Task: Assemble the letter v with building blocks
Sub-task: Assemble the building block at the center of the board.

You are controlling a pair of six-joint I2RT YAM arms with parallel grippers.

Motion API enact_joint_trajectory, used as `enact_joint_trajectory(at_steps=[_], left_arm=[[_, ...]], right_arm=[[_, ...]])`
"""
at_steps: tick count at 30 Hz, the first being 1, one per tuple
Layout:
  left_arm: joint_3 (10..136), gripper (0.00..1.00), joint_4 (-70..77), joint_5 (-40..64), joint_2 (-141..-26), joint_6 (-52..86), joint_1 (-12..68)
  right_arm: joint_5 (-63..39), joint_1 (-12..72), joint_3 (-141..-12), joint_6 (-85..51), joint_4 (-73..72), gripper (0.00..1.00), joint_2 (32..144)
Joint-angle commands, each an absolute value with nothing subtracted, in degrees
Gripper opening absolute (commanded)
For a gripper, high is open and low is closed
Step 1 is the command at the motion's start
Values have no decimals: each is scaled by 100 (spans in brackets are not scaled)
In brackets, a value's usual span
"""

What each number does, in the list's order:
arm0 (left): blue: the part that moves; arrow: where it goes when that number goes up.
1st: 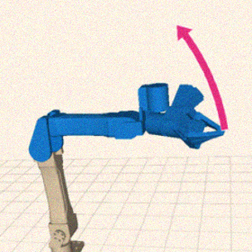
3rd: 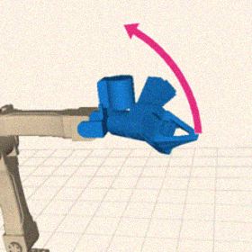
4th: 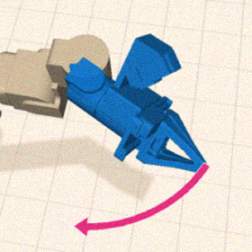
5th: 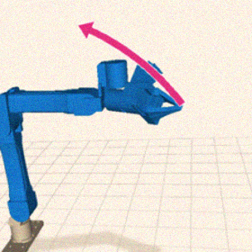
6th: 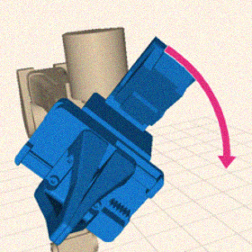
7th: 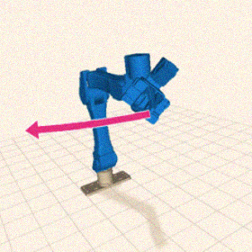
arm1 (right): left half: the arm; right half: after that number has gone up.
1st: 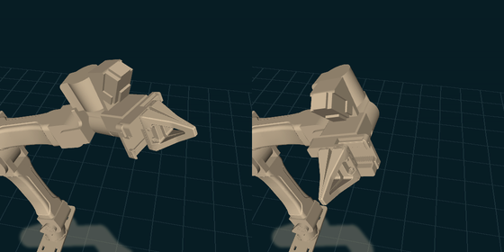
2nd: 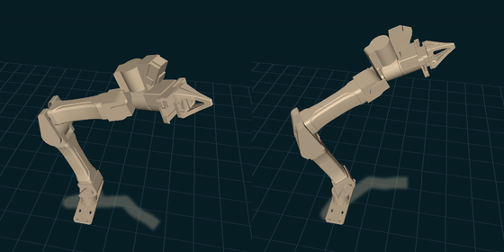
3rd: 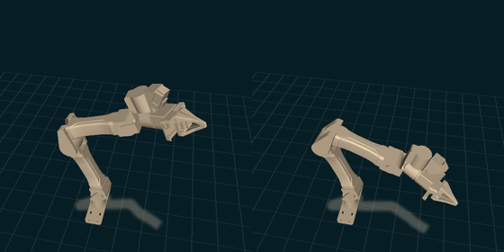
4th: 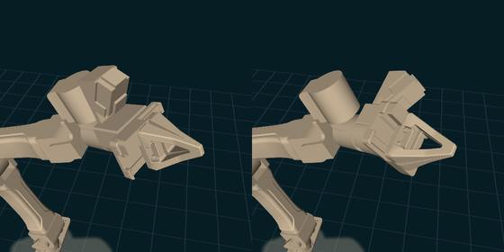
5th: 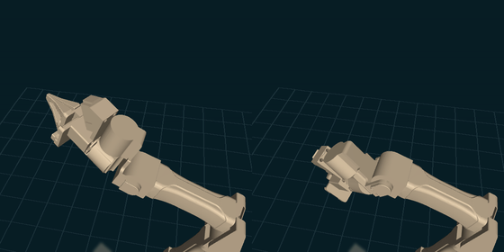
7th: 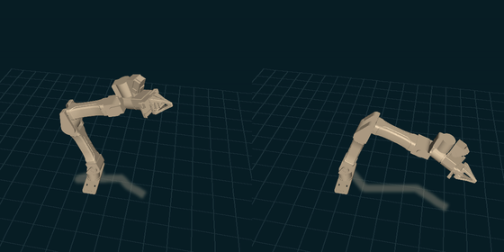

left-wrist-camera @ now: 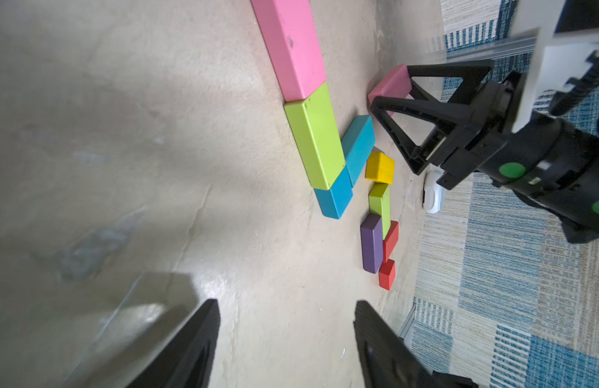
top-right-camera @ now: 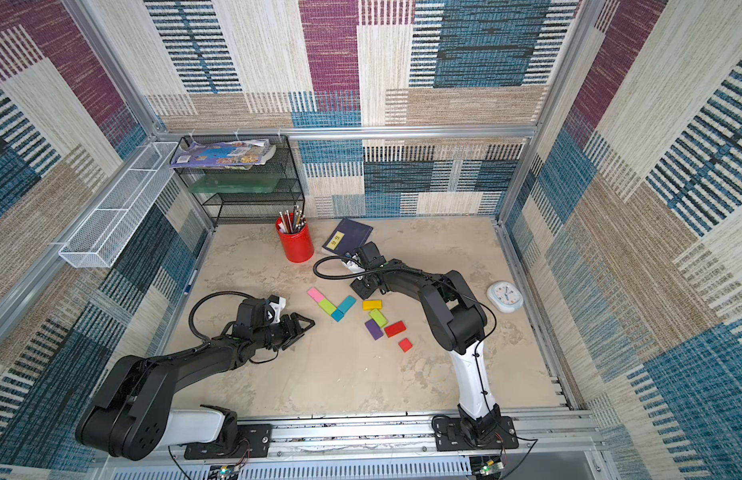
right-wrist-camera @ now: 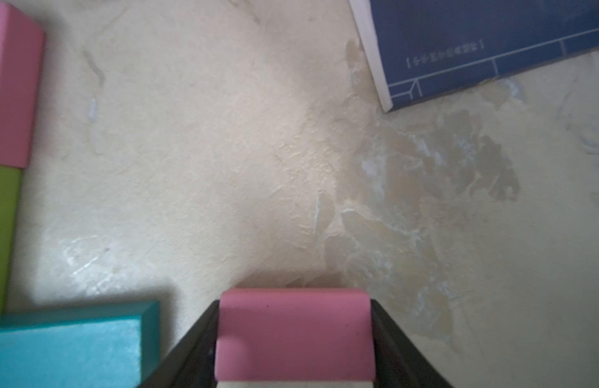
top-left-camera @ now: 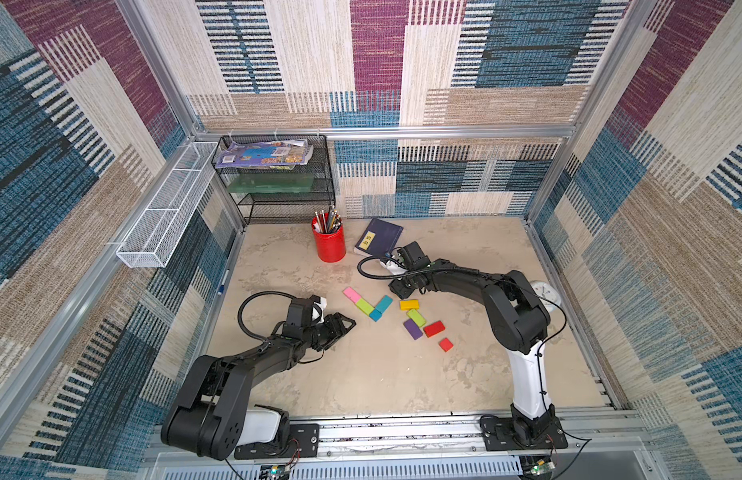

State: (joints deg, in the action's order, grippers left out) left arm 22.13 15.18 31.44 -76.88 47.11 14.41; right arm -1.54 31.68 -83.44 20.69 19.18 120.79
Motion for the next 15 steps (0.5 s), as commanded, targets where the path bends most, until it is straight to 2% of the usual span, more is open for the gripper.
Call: enact_joint_trajectory(at_steps=[1, 10, 15], left_arm=[[2171, 67, 1544, 3085, -7557, 4480, 1449], [2193, 67, 1348, 2988, -7513, 4401, 1450], [2258, 67, 1305, 3044, -7585, 4378, 1450]], right_arm=[[-322, 3097, -8332, 2196, 1872, 9, 12129], [-771, 2997, -8228, 2348, 2084, 16, 12186], [-955, 2962, -8088, 2327, 2030, 25, 12079]])
